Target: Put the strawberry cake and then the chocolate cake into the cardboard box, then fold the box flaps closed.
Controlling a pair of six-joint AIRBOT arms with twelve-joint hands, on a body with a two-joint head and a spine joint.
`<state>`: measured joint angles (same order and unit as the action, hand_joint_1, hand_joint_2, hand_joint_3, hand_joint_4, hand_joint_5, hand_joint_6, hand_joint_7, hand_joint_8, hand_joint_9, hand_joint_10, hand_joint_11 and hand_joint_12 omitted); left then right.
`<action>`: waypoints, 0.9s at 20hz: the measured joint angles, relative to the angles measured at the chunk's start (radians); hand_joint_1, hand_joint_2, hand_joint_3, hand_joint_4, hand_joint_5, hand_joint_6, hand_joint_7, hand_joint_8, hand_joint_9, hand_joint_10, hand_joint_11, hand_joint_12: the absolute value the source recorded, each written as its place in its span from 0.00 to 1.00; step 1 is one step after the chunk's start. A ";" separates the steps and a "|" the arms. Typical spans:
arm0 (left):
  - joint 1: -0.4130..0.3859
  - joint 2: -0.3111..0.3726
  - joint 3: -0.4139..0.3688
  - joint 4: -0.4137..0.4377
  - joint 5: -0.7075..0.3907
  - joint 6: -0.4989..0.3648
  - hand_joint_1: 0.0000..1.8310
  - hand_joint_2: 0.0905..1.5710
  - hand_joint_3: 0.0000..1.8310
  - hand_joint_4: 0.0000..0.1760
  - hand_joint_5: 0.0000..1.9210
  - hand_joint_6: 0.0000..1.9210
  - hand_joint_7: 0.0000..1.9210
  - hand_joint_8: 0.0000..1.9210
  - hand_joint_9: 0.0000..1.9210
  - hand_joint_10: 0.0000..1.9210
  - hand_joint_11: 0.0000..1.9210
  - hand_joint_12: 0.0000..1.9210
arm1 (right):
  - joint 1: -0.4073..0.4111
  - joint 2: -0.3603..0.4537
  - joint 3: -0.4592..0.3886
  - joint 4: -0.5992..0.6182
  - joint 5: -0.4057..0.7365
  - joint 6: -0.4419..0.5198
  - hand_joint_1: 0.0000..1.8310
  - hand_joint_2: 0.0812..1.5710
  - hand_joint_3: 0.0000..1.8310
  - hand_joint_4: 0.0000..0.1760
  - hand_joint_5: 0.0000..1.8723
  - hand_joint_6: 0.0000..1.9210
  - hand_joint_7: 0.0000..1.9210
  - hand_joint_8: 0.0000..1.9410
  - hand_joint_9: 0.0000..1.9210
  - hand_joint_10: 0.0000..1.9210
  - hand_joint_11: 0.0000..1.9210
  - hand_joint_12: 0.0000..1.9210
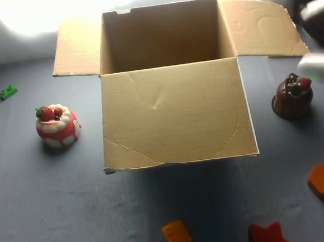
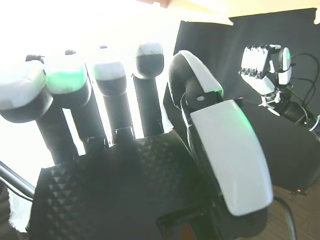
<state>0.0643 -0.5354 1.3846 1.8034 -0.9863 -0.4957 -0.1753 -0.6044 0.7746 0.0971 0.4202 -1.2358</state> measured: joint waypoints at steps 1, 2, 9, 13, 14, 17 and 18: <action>0.000 -0.002 0.001 0.002 -0.003 0.000 0.08 0.67 0.01 0.06 0.12 0.00 0.11 0.00 0.13 0.00 0.00 0.42 | -0.003 0.000 0.000 -0.003 0.003 0.000 0.04 0.72 0.01 0.03 0.09 0.00 0.06 0.00 0.04 0.01 0.00 0.15; -0.002 -0.003 0.001 0.002 -0.003 0.000 0.08 0.67 0.01 0.08 0.12 0.00 0.11 0.00 0.13 0.00 0.00 0.43 | -0.003 0.000 0.000 -0.007 0.008 0.000 0.05 0.72 0.00 0.00 0.09 0.00 0.06 0.00 0.03 0.01 0.00 0.13; -0.010 0.004 -0.062 0.060 -0.009 -0.002 0.12 0.65 0.00 0.19 0.10 0.00 0.09 0.00 0.11 0.00 0.00 0.42 | -0.007 0.000 0.000 0.003 0.010 0.000 0.10 0.71 0.00 0.01 0.07 0.00 0.05 0.00 0.03 0.00 0.00 0.12; -0.025 0.011 -0.099 0.108 0.000 -0.002 0.32 0.62 0.00 0.28 0.07 0.00 0.07 0.00 0.09 0.00 0.00 0.38 | -0.007 0.000 0.000 0.086 0.014 0.000 0.24 0.63 0.00 0.09 0.04 0.00 0.04 0.00 0.03 0.00 0.00 0.11; -0.029 0.011 -0.102 0.112 -0.003 -0.002 0.36 0.62 0.00 0.26 0.06 0.00 0.06 0.00 0.09 0.00 0.00 0.38 | -0.012 0.000 0.000 0.090 0.020 0.000 0.28 0.63 0.00 0.09 0.04 0.00 0.04 0.00 0.03 0.01 0.00 0.11; -0.019 0.010 -0.106 0.103 0.002 0.004 0.39 0.61 0.00 0.26 0.04 0.00 0.05 0.00 0.08 0.00 0.00 0.39 | -0.015 0.000 0.000 0.127 0.017 0.000 0.35 0.64 0.00 0.18 0.04 0.00 0.04 0.00 0.05 0.01 0.00 0.15; 0.006 0.006 -0.096 0.098 0.003 0.008 0.40 0.60 0.00 0.25 0.04 0.00 0.04 0.00 0.07 0.00 0.00 0.36 | -0.014 0.000 0.000 0.131 0.020 0.000 0.36 0.63 0.00 0.17 0.04 0.00 0.04 0.00 0.05 0.01 0.00 0.15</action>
<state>0.0708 -0.5289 1.2884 1.9015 -0.9833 -0.4877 -0.1898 -0.6044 0.7746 0.2279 0.4404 -1.2358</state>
